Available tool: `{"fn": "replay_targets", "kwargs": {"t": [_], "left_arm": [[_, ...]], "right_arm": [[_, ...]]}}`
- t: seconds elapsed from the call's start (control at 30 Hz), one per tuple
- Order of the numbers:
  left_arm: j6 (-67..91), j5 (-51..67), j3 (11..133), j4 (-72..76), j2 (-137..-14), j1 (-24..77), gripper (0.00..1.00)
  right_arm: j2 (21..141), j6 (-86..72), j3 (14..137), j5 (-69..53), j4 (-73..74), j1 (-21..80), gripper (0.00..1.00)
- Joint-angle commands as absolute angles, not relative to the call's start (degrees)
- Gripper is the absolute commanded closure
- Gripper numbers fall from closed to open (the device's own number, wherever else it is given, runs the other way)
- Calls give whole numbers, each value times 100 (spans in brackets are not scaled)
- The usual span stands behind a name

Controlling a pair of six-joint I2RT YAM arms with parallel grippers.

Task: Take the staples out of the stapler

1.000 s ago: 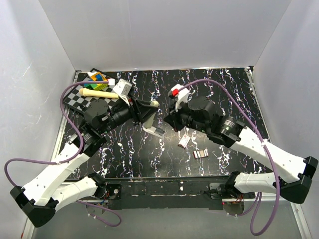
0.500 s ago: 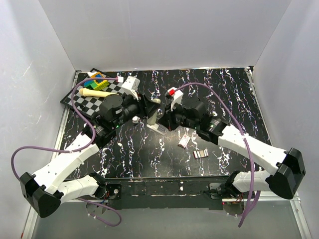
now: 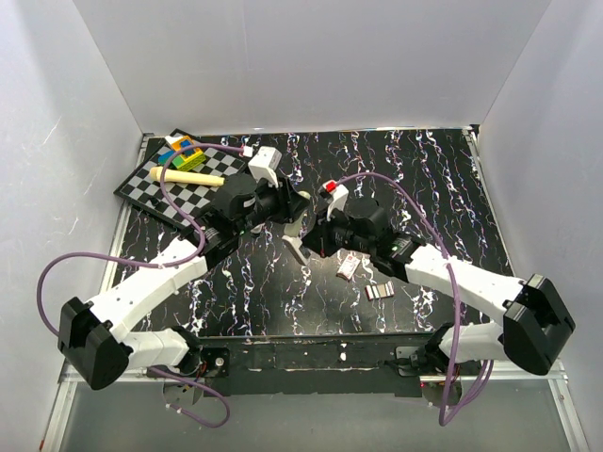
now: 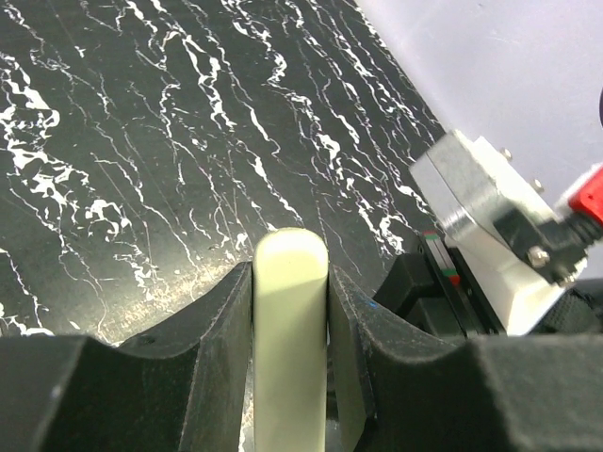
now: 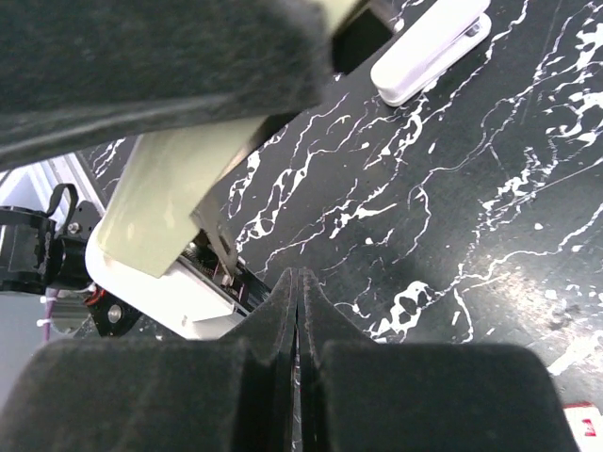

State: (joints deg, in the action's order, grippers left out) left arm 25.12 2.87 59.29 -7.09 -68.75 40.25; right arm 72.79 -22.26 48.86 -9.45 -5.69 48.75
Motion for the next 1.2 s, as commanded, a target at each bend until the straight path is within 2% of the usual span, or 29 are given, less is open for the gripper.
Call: {"fn": "replay_targets", "kwargs": {"t": [0.0, 0.6, 1.17], "left_arm": [[2619, -237, 5880, -80, -6987, 3999, 100], [2716, -764, 5792, 387, -7602, 3990, 100], [2593, -765, 5783, 238, -7533, 3999, 100]], "right_arm": [[7488, -2627, 4650, -1423, -1449, 4869, 99], [8165, -3524, 4131, -2180, -3005, 4851, 99], [7998, -3402, 4096, -2022, -2804, 4834, 99]]}}
